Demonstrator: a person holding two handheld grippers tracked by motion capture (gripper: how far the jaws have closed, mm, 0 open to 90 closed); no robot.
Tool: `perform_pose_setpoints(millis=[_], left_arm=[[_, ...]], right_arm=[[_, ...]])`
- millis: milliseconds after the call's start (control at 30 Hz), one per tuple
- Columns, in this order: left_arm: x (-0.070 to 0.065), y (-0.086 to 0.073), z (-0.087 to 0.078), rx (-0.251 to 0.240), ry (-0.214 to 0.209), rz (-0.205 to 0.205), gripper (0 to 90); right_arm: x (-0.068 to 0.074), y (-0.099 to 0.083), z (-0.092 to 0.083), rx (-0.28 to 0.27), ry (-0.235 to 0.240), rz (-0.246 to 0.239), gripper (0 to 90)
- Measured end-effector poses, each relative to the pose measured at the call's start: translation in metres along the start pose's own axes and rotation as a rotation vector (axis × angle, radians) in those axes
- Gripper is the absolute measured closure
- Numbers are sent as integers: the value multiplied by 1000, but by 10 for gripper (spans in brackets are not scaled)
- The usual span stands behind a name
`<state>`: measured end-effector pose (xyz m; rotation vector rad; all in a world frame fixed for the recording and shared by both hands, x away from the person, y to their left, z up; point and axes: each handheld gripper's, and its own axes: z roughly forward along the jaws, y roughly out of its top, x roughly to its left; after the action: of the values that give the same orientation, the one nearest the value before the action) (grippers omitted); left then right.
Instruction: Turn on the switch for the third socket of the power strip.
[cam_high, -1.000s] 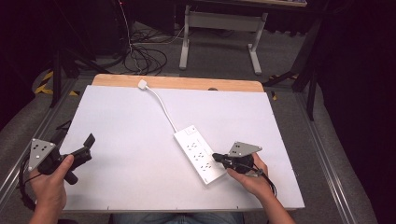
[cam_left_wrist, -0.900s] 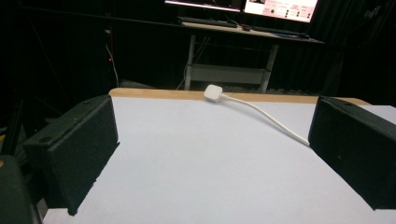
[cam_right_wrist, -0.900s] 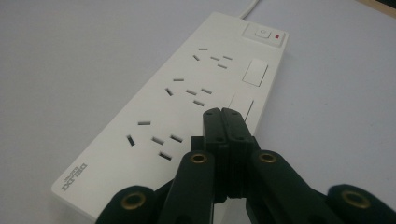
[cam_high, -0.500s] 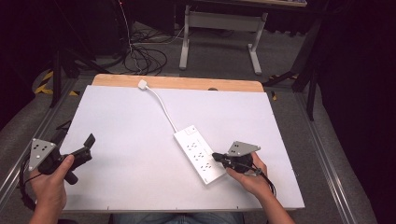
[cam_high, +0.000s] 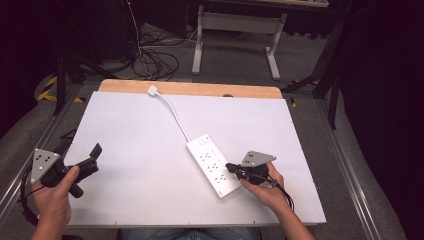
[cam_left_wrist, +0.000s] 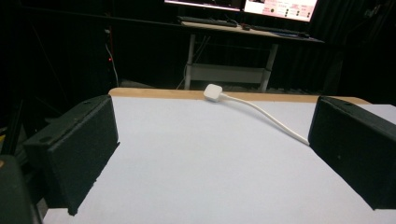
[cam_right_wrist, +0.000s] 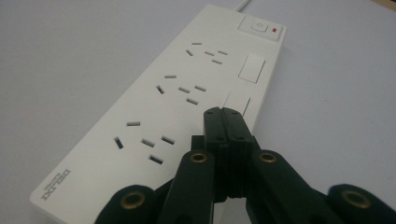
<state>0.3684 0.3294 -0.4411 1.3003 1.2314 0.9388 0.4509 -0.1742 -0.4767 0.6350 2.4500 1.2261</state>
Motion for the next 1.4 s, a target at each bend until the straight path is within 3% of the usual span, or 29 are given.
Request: perform_pose_setpoints(millis=[1400], left_arm=[[4,0,-5,-4,14,-14,23]], right_arm=[[1,0,4,9,-36,-21,900]])
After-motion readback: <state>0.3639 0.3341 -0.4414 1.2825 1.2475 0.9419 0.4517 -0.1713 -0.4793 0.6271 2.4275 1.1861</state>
